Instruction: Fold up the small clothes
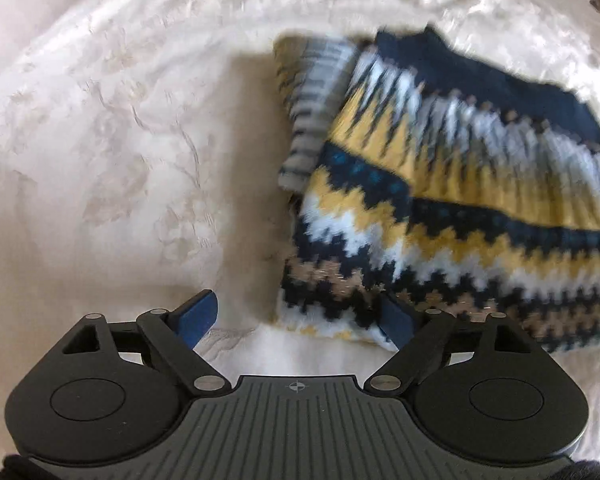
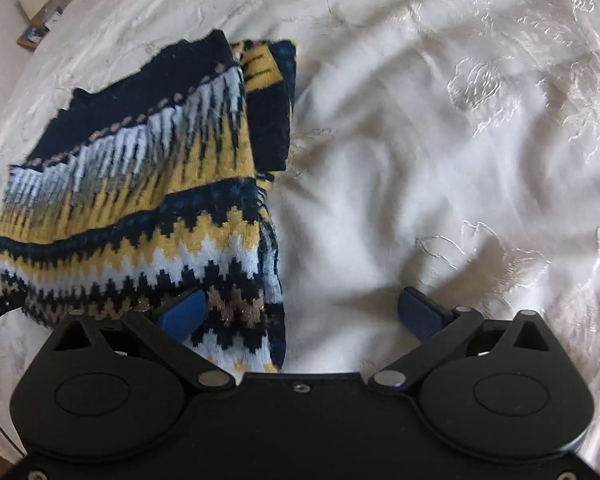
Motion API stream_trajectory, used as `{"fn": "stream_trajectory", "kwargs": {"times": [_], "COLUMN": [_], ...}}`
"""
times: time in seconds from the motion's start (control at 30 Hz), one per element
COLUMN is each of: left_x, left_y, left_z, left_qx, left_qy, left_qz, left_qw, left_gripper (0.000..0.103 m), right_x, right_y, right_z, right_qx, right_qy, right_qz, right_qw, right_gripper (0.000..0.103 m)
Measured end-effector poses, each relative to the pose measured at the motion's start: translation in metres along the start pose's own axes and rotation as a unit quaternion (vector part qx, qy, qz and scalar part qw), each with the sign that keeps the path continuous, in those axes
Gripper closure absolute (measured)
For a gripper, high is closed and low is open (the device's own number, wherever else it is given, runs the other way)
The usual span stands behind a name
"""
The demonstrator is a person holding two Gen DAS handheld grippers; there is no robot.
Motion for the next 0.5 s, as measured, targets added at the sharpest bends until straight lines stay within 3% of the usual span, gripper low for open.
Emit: {"fn": "stream_trajectory", "kwargs": {"times": [0.23, 0.37, 0.5], "left_x": [-0.050, -0.092, -0.118], "left_y": [0.048, 0.044, 0.028], "left_z": [0.008, 0.021, 0.037], "left_qx": [-0.057, -0.064, -0.064], "left_qy": [-0.026, -0.047, -0.066], "left_qz": [-0.054, -0.077, -0.076], "left_qw": [0.9966, 0.9939, 0.9929], "left_gripper": [0.017, 0.017, 0.017], "right_x": [-0.001, -0.002, -0.001], "right_y": [0.032, 0.022, 0.013], "right_z": [0.024, 0.044, 0.059], "right_qx": [-0.072, -0.074, -0.070], "right_qy": [-0.033, -0.046, -0.044], "right_qz": [0.093, 0.104, 0.121], "right_qw": [0.992, 0.991, 0.989], "right_gripper": [0.001, 0.001, 0.001]}}
Point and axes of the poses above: each gripper's, at about its wrist camera, not at the fingertips, and y roughly against the way its jaws point, x to its left, z to its top, the point moved 7 cm from there along -y, roughly the way its jaws point, and after that the axes turned 7 degrees about y, right-handed, at the moved point
